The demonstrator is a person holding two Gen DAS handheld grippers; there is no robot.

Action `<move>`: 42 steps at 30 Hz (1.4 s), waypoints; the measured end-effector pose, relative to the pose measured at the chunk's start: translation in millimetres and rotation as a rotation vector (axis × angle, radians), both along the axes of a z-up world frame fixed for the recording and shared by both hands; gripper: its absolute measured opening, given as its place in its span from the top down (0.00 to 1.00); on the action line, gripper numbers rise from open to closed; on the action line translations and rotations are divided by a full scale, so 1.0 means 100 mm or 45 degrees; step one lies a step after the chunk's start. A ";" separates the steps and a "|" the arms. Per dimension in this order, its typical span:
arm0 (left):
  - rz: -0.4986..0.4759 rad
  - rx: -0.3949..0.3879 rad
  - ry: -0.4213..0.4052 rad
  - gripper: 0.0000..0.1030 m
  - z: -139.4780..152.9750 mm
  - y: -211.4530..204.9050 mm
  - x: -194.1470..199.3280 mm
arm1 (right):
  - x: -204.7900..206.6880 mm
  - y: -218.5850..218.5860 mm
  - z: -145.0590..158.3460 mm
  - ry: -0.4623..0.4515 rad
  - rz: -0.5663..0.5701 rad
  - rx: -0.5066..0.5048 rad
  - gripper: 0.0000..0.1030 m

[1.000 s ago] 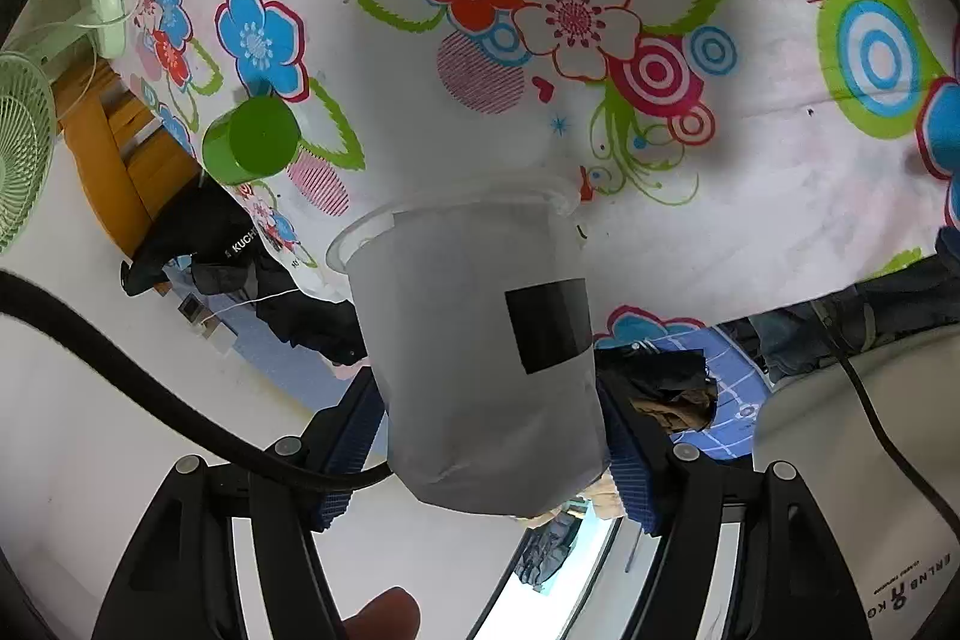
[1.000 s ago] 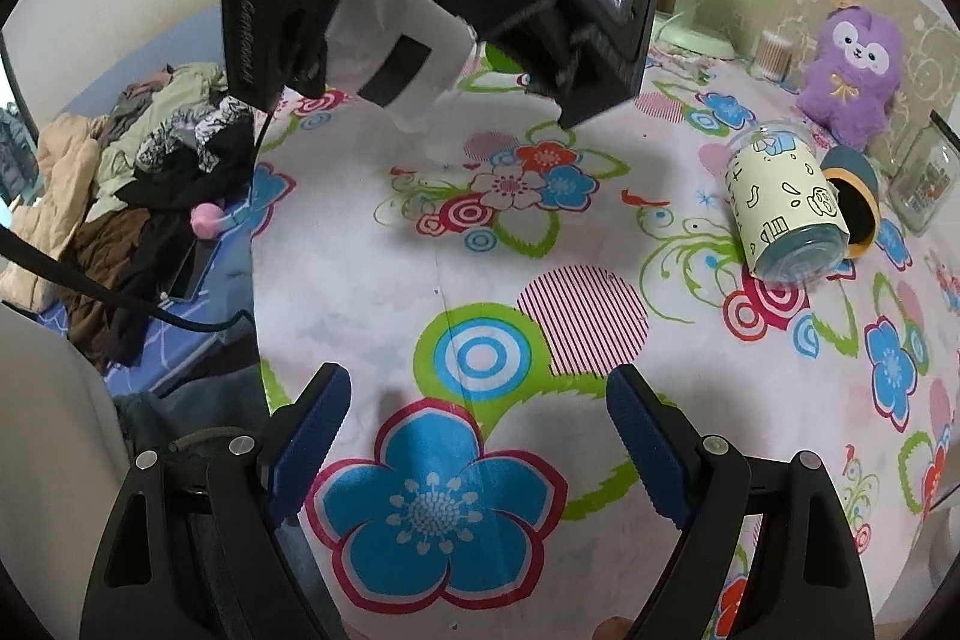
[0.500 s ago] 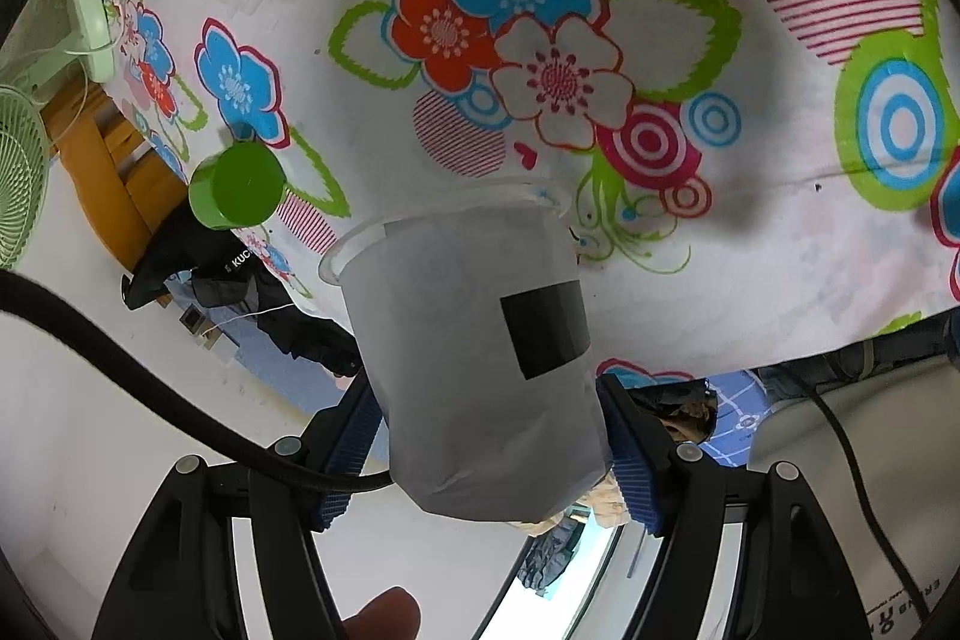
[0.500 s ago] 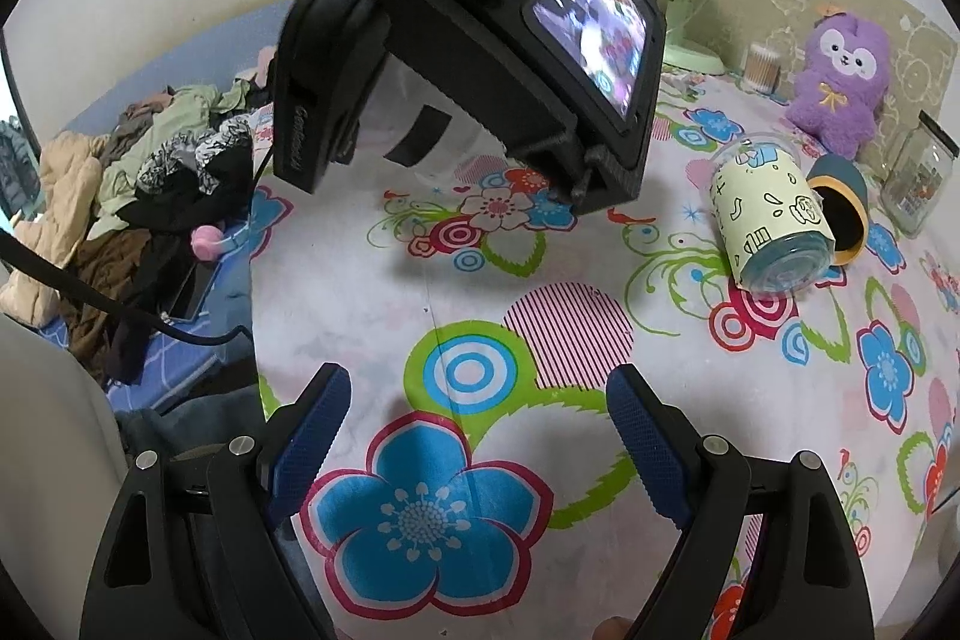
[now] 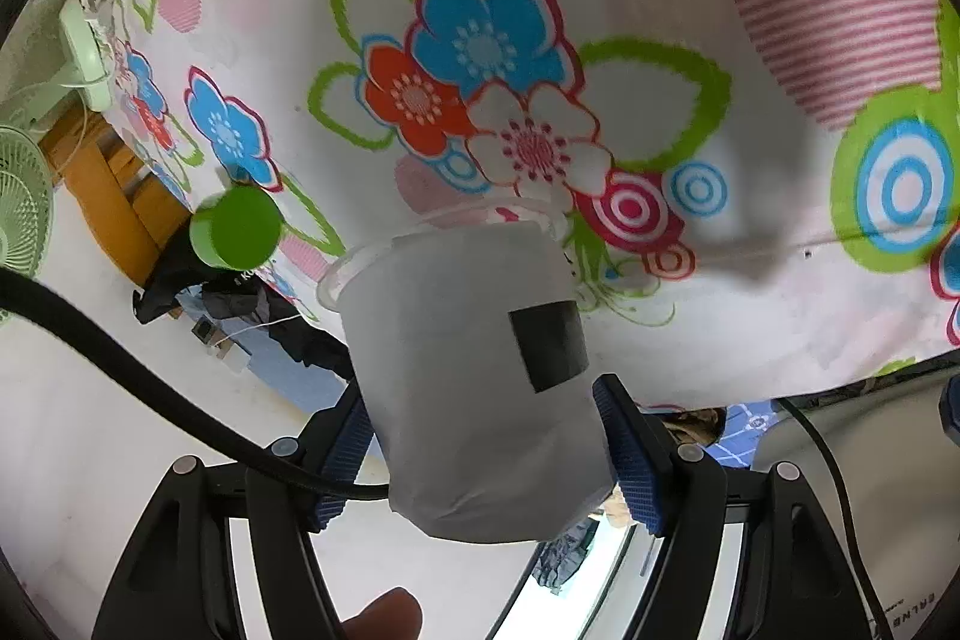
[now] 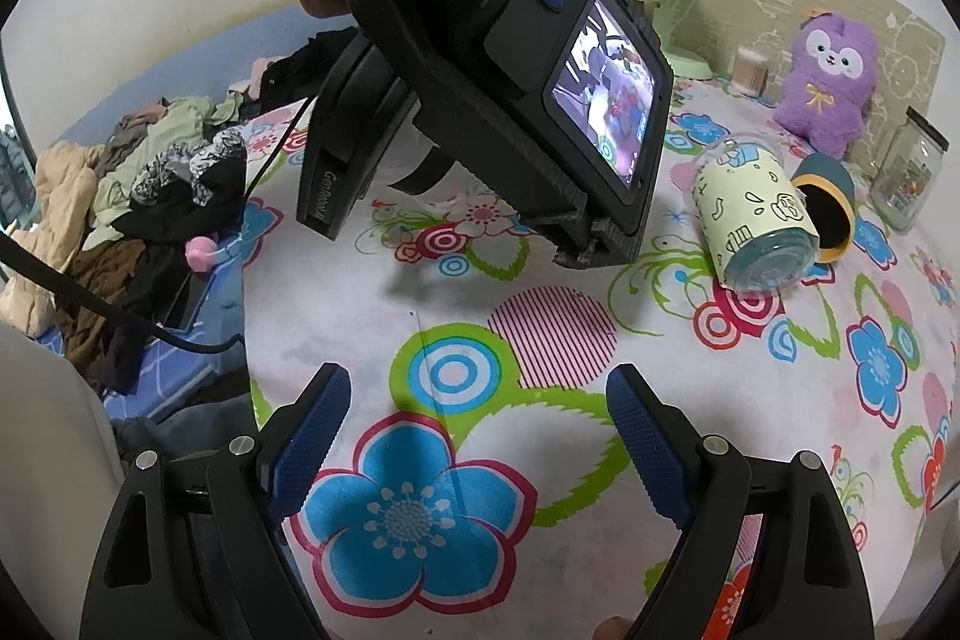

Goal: Flip cup upside down
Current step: 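Roll the held cup over with the left gripper, then lower the cup onto the table and open the left gripper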

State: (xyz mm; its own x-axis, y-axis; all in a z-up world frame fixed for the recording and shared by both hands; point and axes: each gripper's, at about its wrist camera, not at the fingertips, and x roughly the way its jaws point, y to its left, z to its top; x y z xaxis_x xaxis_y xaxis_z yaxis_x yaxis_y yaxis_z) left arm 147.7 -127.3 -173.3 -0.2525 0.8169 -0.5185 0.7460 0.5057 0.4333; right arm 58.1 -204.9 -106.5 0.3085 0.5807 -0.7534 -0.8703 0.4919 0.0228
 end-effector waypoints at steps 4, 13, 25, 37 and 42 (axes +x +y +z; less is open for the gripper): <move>-0.015 0.000 -0.024 0.28 0.03 -0.04 0.05 | 0.02 -0.04 -0.01 0.004 -0.012 0.005 0.14; -0.046 -0.039 -0.108 0.26 0.17 -0.06 0.16 | 0.00 -0.03 0.01 -0.011 -0.014 0.003 0.14; -0.104 -0.084 -0.179 0.00 0.27 0.06 0.33 | 0.06 0.04 0.00 -0.028 -0.034 -0.010 0.14; -0.092 -0.127 -0.262 0.00 0.40 0.04 0.41 | 0.10 0.07 -0.01 -0.033 -0.045 -0.015 0.14; -0.095 -0.148 -0.281 0.00 0.46 0.06 0.38 | 0.13 0.09 0.01 -0.034 -0.055 -0.014 0.14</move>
State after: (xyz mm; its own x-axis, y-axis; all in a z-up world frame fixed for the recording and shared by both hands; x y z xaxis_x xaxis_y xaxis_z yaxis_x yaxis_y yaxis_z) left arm 185.7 -121.3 -126.8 -0.0638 0.7609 -0.6458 0.6770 0.5084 0.5321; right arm 70.7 -195.8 -105.3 0.3529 0.5580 -0.7510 -0.8485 0.5292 -0.0055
